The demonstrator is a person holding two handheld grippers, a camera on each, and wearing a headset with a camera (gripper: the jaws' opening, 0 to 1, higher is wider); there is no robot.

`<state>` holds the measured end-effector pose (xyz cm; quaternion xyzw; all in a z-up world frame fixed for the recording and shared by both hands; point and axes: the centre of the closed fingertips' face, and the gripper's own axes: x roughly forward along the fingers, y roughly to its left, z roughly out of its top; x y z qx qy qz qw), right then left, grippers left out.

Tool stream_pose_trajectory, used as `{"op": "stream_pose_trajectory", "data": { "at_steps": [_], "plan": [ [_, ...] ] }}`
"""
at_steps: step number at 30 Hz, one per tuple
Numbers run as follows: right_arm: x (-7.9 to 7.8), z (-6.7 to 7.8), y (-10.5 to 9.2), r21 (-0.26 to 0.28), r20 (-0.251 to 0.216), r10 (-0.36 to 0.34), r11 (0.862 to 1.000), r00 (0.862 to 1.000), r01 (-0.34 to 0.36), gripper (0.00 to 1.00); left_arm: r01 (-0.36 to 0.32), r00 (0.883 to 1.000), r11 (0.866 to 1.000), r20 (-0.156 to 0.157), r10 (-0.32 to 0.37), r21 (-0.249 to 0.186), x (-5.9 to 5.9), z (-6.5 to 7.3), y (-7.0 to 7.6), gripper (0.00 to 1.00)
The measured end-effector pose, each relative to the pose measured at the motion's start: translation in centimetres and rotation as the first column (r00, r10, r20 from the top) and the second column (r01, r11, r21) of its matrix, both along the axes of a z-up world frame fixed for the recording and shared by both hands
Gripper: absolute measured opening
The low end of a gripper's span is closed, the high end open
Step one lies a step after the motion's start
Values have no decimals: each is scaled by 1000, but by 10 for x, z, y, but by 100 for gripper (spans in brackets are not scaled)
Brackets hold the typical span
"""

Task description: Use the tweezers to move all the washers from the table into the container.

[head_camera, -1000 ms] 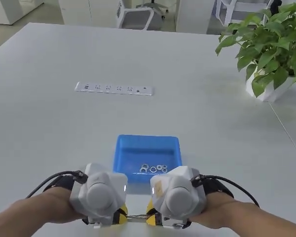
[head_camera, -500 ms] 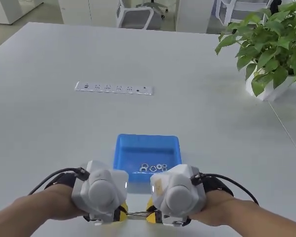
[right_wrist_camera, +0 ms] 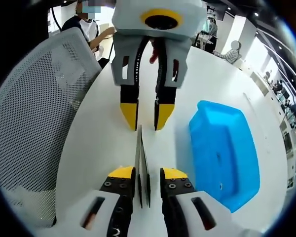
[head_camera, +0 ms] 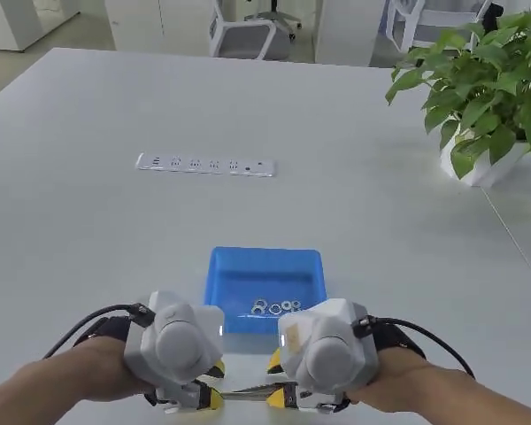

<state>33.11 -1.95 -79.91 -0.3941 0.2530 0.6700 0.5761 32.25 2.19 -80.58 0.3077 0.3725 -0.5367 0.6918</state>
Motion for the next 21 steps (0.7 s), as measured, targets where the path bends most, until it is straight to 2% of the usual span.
{"op": "stream_pose_trajectory", "data": {
  "at_steps": [3,5,7,8,11,12,13,14,15,16,17,18,21],
  "plan": [
    [6,13,-5,33,23,-43,999,999,42,25,-51,999,998,-2,51,-40,1,8,2,27],
    [10,26,-8,81,6,-109,991,994,108,28,-111,994,990,-13,111,-85,1,17,4,31],
    [17,38,-15,112,15,-152,982,988,149,31,-163,986,978,-8,164,-132,5,26,7,37],
    [20,44,-21,123,14,-178,977,984,175,33,-205,979,965,-13,206,-162,7,33,9,40],
    [31,59,-36,162,12,-250,956,968,245,39,-267,961,931,-3,275,-249,14,53,13,50],
    [34,63,-40,172,11,-273,948,962,267,40,-277,958,924,2,288,-265,15,58,15,53],
    [37,69,-45,195,0,-307,933,952,301,43,-294,951,910,8,310,-292,18,66,16,56],
    [39,73,-49,207,-10,-325,924,946,320,46,-307,946,901,10,325,-306,20,71,18,60],
    [40,76,-53,216,-18,-339,917,941,335,49,-324,938,887,12,348,-329,22,78,20,64],
    [41,78,-58,218,-21,-348,913,937,344,51,-328,936,884,12,352,-335,22,80,20,68],
    [41,79,-66,218,-18,-359,909,933,355,55,-338,931,870,8,365,-359,22,87,20,71],
    [42,81,-72,224,-24,-383,898,923,378,57,-340,928,861,9,371,-379,22,93,20,73],
    [43,85,-85,251,-57,-433,866,900,432,64,-330,929,854,20,369,-403,18,103,19,79]
  ]
}}
